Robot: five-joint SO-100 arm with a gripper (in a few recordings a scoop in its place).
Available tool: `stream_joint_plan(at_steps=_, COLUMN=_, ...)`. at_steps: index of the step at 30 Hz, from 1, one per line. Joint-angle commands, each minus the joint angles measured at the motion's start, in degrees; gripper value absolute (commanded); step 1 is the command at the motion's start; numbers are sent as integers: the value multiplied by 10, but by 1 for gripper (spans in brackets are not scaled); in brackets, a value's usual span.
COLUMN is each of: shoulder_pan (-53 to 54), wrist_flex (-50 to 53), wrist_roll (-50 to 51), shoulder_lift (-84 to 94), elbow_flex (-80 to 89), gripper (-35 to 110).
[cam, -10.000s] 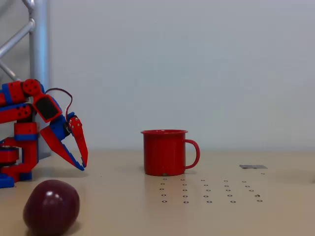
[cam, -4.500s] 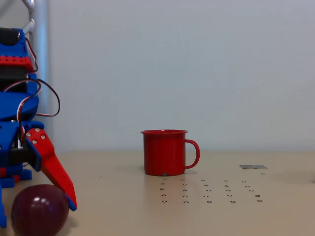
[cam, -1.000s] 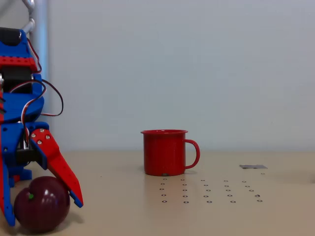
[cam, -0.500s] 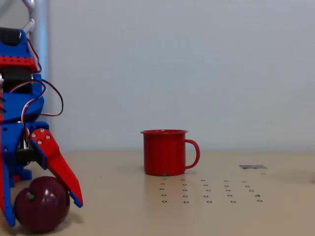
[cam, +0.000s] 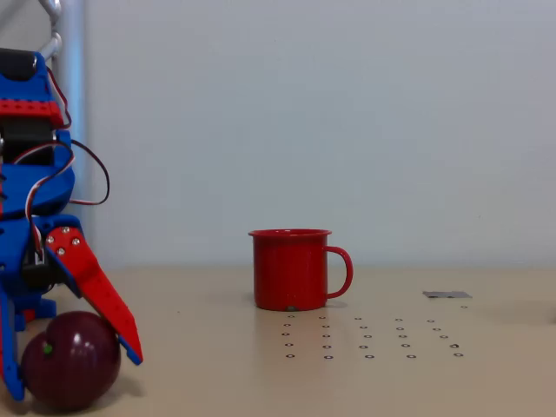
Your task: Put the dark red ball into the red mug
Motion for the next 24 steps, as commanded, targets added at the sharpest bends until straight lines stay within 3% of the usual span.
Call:
stream_joint_plan(at_steps=1, shoulder_pan=-18, wrist_flex=10, wrist_roll=27, shoulder_lift=77, elbow_flex=-29, gripper=3)
stream_joint_plan(at_steps=13, shoulder_pan=-101, wrist_flex=69, wrist_roll=159, shoulder_lift=161, elbow_flex=-54, gripper=1)
stream_joint_plan(at_steps=24, shoulder_pan=-253, wrist_flex=156, wrist_roll=248, shoulder_lift=259, elbow_flex=-88, gripper=-1)
